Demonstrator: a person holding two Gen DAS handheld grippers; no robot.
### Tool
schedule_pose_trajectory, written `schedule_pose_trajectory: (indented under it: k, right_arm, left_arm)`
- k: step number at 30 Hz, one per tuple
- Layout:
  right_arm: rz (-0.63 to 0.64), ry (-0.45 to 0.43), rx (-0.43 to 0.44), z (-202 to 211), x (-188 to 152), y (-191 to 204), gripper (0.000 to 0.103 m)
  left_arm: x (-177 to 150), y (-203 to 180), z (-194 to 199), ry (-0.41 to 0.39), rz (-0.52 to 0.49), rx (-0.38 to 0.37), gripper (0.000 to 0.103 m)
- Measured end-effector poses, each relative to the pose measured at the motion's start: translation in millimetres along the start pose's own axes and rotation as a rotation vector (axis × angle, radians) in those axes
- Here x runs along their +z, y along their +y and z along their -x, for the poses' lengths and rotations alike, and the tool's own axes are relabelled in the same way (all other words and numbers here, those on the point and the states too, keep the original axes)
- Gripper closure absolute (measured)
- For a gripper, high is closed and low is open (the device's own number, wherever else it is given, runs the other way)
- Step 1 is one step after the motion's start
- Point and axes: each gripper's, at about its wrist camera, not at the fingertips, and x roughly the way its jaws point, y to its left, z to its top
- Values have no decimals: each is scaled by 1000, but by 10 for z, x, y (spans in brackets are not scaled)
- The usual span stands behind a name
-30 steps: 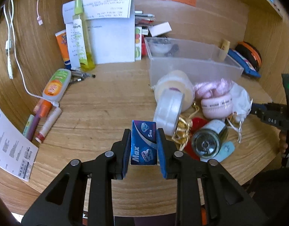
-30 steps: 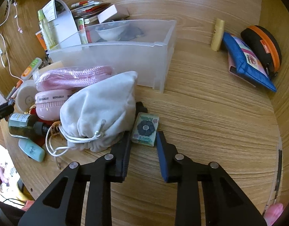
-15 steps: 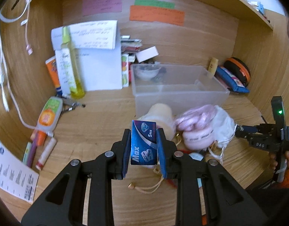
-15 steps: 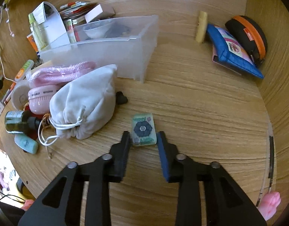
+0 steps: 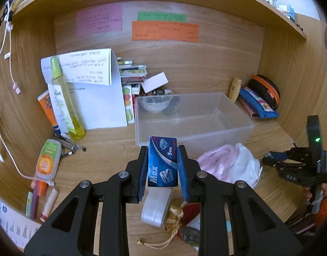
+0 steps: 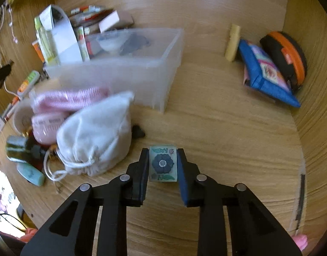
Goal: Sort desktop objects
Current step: 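Carry the staple box and green card over the clear bin with both grippers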
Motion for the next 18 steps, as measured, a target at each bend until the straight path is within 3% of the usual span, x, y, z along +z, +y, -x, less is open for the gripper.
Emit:
schedule_pose_trajectory:
  k: [18]
  right_arm:
    - [58,-210,176,688,1021,208,81]
  left_arm:
    - [601,-16,-146,1,-9,-39,77]
